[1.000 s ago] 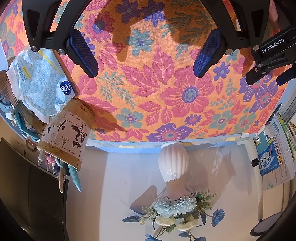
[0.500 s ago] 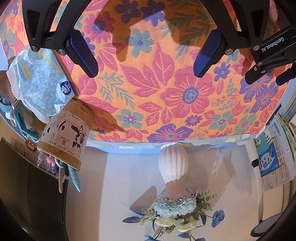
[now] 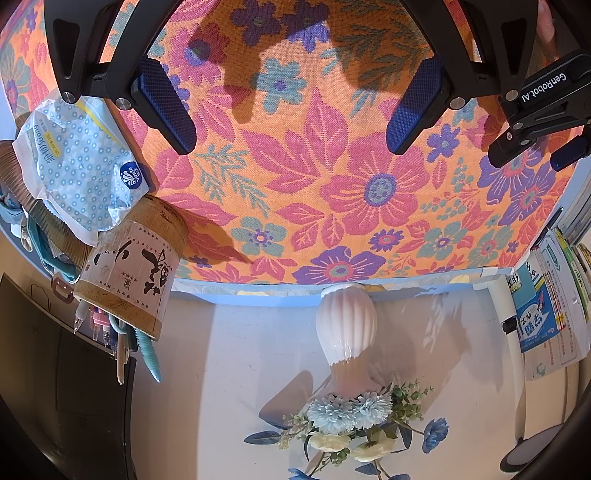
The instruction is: Organize soft objects
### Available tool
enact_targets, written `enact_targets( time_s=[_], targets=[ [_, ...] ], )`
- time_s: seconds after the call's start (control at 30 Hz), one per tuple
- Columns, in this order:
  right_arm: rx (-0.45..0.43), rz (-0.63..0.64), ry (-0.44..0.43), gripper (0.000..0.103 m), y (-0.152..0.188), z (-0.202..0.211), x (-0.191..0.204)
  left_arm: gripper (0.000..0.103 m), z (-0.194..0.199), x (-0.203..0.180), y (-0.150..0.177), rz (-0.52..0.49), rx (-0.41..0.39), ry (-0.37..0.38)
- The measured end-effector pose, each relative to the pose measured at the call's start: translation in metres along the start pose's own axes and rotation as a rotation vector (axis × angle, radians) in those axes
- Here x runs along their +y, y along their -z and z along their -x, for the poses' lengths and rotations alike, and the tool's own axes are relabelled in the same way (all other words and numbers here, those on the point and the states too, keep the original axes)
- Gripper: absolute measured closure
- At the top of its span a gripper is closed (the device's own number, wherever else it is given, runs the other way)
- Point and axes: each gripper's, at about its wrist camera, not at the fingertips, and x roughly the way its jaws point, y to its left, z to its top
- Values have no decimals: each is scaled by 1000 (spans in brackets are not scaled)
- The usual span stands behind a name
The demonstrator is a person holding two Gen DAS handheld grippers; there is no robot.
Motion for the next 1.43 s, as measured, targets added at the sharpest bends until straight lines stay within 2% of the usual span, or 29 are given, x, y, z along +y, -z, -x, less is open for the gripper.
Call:
enact_targets(
  time_s=[0.8,1.23,1.37,1.43],
  targets=[
    [3,1,0,0,1,-1,1,1,1,-2,0,-22,-8,-2],
    [4,3,2,0,2,-1,1,1,6,-2,-2,-51,-51,-17],
    [5,3,1,0,1,-2,1,1,14,-4,-1,-69,-101,17],
    [4,4,0,0,1,-2,1,1,14,-5,-1,-73,-101,21]
  ],
)
